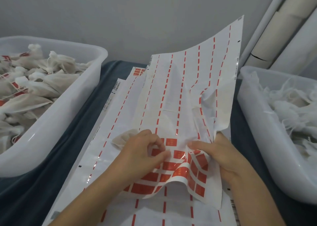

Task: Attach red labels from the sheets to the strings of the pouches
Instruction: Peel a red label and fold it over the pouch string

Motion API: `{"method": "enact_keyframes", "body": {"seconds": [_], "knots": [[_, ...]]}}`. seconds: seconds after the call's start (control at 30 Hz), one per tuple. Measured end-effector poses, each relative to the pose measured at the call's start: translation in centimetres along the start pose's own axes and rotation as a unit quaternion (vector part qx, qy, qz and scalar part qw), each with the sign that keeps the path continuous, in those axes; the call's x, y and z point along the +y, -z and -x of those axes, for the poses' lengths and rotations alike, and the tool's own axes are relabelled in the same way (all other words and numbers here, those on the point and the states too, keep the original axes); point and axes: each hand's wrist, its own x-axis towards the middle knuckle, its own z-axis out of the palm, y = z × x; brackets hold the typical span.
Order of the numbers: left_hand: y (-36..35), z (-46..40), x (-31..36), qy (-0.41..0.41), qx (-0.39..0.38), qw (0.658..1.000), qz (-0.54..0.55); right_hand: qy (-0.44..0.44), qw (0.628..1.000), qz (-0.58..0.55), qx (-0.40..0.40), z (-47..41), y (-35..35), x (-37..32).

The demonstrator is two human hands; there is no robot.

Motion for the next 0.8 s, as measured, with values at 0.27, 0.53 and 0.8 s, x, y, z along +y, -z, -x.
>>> {"method": "enact_keyframes", "body": {"seconds": [0.27,0.53,0.8], "knots": [[3.4,0.0,1.2,-0.018,0.122,0.979,0.160,-0.004,0.987,0.154,0.050,-1.6,0.5,-0.6],[2.6,1.0,2.2,-0.220,0.151,0.962,0.060,0.319,0.899,0.108,0.278,0.9,-0.9,-1.4],[1.7,1.0,1.9,-0.268,0.128,0.955,-0.022,0.187,0.979,0.076,-0.034,1.8,-1.4,-2.1]]}}
